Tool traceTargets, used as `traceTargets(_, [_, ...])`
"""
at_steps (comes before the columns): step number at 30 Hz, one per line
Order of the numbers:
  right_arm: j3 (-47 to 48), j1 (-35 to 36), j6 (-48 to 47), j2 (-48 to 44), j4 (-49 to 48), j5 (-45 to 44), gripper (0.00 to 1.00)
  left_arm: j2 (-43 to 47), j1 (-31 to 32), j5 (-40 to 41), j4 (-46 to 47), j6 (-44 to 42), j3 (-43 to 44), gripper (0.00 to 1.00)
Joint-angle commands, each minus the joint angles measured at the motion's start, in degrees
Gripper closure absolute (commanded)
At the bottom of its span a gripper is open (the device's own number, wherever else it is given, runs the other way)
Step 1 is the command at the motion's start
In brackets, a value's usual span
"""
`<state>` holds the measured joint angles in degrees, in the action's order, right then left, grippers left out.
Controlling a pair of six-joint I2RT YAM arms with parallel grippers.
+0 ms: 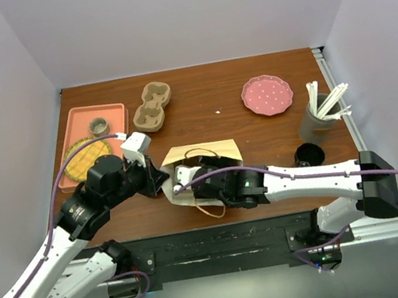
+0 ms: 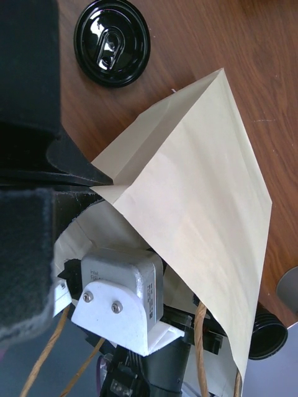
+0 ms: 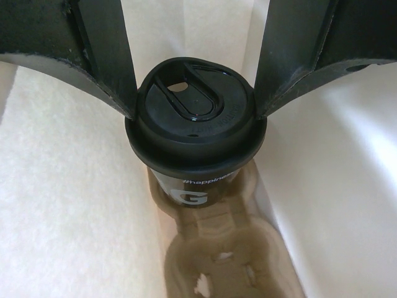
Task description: Pack the takeout coffee
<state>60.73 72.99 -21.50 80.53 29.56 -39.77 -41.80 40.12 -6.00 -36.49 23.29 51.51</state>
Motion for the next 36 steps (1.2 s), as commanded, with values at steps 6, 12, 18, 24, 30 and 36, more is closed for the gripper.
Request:
traceTargets(6, [-1.67,-3.12,3.21,-3.63,-3.81,-2.60,0.62,0.76,0.22,-0.86,2.83,-2.11,-0.61,1.00])
traceTargets(12, [-2.11,-3.47,5.06,-3.37,-3.72,-1.98,0.61,1.02,0.22,-1.12,2.92,-2.28,-1.14,1.00])
traceTargets(18, [-1.58,-3.47,5.15,-1.61,-4.33,-2.25,0.62,1.11,0.22,-2.35,4.06,-2.98,-1.32,1.00])
traceTargets(24, [0.26,-3.47,5.85,-2.48,-2.14,-0.66,0.63,1.02,0.22,-2.17,3.62,-3.51,-1.23,1.00])
traceTargets(30, [1.06,-3.64,5.33,-3.89,-1.52,-0.05,0.64,0.84,0.22,-1.65,4.14,-3.95,-1.85,1.00])
traceTargets(36, [0.09,-4.08,6.38,-5.03,-3.19,2.23,0.64,0.84,0.22,-1.38,4.76,-3.95,-2.55,1.00])
